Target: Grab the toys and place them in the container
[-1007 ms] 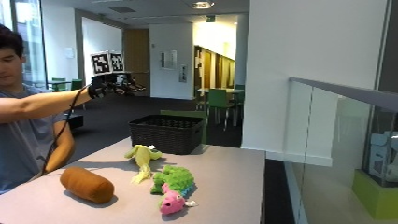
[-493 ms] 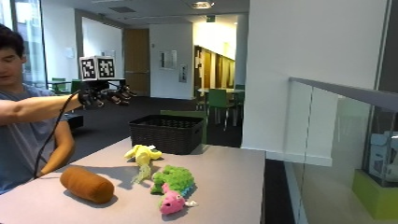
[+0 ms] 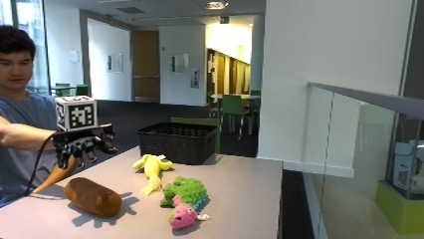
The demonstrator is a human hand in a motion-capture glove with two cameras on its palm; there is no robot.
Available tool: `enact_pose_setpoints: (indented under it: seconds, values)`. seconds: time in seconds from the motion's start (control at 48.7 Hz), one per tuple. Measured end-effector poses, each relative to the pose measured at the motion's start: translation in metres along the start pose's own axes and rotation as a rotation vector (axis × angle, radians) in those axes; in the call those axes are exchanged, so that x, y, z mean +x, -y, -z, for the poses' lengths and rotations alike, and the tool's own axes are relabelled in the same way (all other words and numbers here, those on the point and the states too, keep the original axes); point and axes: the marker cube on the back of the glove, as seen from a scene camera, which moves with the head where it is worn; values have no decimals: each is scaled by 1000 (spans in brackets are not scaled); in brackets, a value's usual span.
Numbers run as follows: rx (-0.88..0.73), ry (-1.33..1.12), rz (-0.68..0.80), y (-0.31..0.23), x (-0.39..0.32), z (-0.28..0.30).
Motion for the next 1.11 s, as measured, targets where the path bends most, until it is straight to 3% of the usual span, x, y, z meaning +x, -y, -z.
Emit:
enact_pose_setpoints:
  seconds: [0.411,0.658,0.74,0.884,1.11]
  values:
    - [-197,-51,-165,7,30,-106]
    - [-211,39,-78,6,4,-129]
    - [-159,-29,-9,4,-3,-126]
    - [69,-239,78,2,-5,-120]
    - [118,-75,107,18,10,-117]
